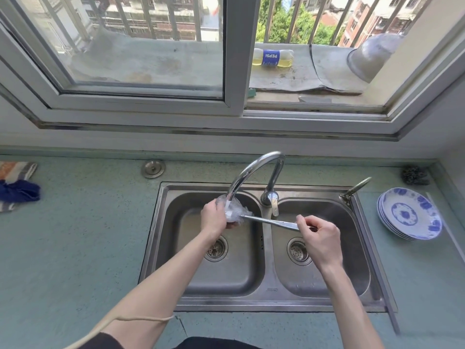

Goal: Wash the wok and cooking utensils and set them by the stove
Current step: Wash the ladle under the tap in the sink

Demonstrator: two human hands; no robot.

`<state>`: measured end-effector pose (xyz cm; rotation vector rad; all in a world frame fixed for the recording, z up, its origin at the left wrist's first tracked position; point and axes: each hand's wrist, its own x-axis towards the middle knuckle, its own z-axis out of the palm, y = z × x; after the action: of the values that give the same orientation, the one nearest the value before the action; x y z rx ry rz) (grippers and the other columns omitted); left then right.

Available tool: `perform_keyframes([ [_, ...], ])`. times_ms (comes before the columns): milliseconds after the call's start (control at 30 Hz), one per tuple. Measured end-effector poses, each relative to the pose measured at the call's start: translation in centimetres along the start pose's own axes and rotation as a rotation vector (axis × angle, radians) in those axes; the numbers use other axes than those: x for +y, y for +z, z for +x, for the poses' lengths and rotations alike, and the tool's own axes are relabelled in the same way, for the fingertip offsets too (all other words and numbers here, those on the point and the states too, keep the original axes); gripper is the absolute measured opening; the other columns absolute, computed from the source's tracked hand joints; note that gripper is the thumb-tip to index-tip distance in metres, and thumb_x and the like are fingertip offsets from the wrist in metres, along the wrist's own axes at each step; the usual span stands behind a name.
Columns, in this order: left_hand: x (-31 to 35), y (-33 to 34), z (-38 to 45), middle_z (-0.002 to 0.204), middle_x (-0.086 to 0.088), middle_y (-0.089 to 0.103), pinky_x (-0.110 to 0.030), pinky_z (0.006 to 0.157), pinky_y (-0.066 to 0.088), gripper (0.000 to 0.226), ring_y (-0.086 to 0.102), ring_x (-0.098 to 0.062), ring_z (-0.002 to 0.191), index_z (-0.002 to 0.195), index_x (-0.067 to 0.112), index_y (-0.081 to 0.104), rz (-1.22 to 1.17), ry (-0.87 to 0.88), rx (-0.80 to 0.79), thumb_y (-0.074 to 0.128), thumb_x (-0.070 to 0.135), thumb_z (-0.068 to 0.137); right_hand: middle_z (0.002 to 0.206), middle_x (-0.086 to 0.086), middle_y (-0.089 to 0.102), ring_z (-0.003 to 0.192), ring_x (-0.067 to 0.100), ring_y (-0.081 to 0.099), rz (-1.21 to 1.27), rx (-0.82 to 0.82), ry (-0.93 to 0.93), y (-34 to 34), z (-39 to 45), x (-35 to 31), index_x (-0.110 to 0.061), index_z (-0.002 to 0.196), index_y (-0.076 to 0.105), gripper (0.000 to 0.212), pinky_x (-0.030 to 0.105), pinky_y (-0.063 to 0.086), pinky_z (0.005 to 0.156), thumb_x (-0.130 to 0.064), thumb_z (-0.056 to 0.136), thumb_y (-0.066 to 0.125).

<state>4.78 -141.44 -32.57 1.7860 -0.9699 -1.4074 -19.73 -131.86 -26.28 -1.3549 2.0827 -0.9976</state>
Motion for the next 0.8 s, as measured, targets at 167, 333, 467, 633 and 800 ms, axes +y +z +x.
perform_keyframes([
  [167, -1.1, 1.0, 0.7, 0.095, -0.006, 0.077, -0.049, 0.089, 0.059, 0.022, 0.074, -0.029, 0.094, 0.099, 0.013, 0.072, 0.013, -0.007, -0.114, 0.050, 0.014, 0.099, 0.057, -0.002, 0.064, 0.061, 0.024, 0.061, -0.019, 0.053, 0.047, -0.6, 0.6, 1.0, -0.017, 0.063, 0.070, 0.036, 0.041, 0.048, 0.064, -0.029, 0.096, 0.070],
  [333, 0.2, 1.0, -1.1, 0.082, -0.014, 0.074, -0.040, 0.057, 0.061, 0.016, 0.072, -0.031, 0.065, 0.102, 0.005, 0.068, -0.138, -0.037, -0.091, 0.061, 0.020, 0.100, 0.055, -0.004, 0.062, 0.057, 0.020, 0.058, -0.007, 0.046, 0.067, -0.5, 0.3, 1.2, -0.018, 0.064, 0.072, 0.034, 0.040, 0.047, 0.063, -0.031, 0.096, 0.069],
  [467, 0.1, 0.3, -0.8, 0.051, -0.010, 0.064, -0.020, 0.039, 0.037, 0.052, 0.052, -0.019, 0.037, 0.087, 0.005, 0.060, 0.154, 0.024, -0.068, 0.050, 0.054, 0.101, 0.057, -0.001, 0.063, 0.059, 0.024, 0.059, 0.007, 0.048, 0.088, -0.1, 0.1, 1.8, -0.017, 0.067, 0.072, 0.035, 0.042, 0.048, 0.063, -0.036, 0.097, 0.068],
  [633, -0.6, 0.5, -0.1, 0.060, -0.006, 0.053, -0.019, 0.041, 0.034, 0.025, 0.042, -0.010, 0.042, 0.079, 0.009, 0.057, -0.145, -0.076, 0.009, 0.057, 0.024, 0.099, 0.055, -0.004, 0.058, 0.055, 0.013, 0.049, 0.039, -0.079, 0.055, 1.2, -0.1, 0.8, -0.015, 0.068, 0.070, 0.038, 0.037, 0.042, 0.060, -0.039, 0.097, 0.069],
  [800, -0.4, 0.6, -0.5, 0.083, -0.009, 0.065, -0.034, 0.077, 0.059, 0.012, 0.064, -0.020, 0.074, 0.101, 0.004, 0.062, -0.671, -0.334, 0.041, 0.050, 0.005, 0.102, 0.052, -0.008, 0.044, 0.053, 0.008, 0.036, 0.105, -0.124, 0.072, 4.2, -1.2, -0.7, -0.010, 0.068, 0.065, 0.042, 0.031, 0.033, 0.057, -0.035, 0.101, 0.064],
])
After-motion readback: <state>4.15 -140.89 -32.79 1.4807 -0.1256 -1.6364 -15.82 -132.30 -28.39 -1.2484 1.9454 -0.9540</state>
